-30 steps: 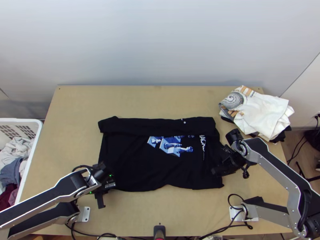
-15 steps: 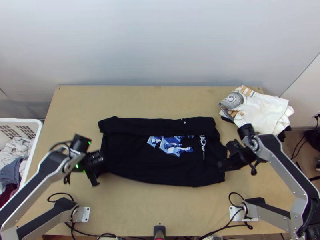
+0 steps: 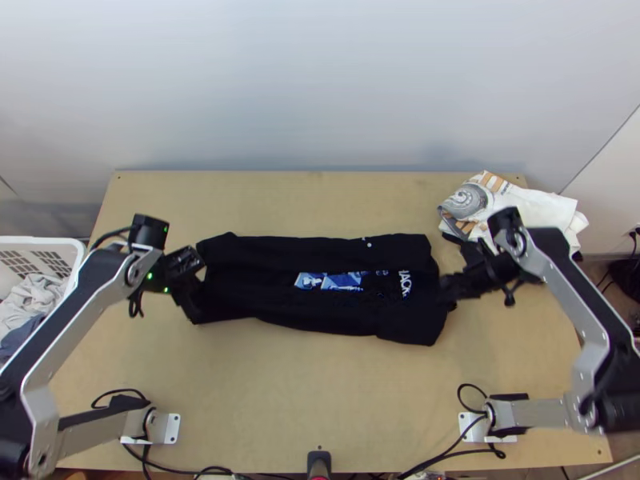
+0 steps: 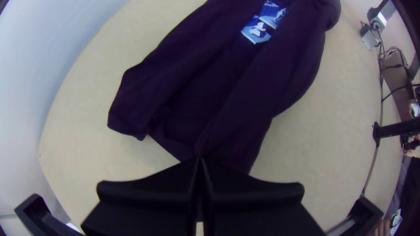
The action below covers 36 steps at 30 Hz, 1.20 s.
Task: Fold the t-shirt
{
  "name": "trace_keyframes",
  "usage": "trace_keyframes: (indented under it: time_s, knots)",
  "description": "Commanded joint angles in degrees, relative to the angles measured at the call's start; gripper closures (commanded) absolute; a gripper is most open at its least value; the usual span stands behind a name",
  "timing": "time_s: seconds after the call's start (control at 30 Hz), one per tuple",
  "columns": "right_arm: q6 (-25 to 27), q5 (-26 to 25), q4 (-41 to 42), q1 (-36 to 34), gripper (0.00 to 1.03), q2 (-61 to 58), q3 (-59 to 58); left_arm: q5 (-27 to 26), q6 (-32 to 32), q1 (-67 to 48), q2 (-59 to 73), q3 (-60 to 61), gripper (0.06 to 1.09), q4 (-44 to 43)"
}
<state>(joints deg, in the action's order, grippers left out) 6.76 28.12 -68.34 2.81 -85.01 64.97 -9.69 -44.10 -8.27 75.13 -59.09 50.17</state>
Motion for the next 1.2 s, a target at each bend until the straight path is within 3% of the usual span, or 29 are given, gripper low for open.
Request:
trace_keyframes:
  time_s: [0.0, 0.3, 0.83, 1.07, 1.17]
  knots:
    - [-1.32, 0.53, 1.63, -0.26, 1.0, -11.76, 11.41, -0.15, -0.9, 1.59, 8.27, -5.42, 1.05, -2.45]
    - [-4.83, 0.53, 3.82, -0.17, 1.0, -23.44, 22.48, -0.24, -2.57, 4.49, 16.62, -8.23, 1.05, -4.73]
    - [-6.06, -0.78, 11.65, -1.14, 1.0, -29.6, 22.04, 0.99, -1.26, 3.61, 21.46, -7.44, 1.04, -10.89]
    - [-6.06, -0.78, 13.32, -1.23, 1.0, -28.37, 19.93, 4.6, 2.35, 2.3, 21.46, -6.39, 0.58, -14.84]
    - [-6.06, -0.78, 13.32, -1.23, 1.0, -27.84, 19.67, 5.91, 2.96, 2.65, 21.19, -6.74, 0.48, -15.1]
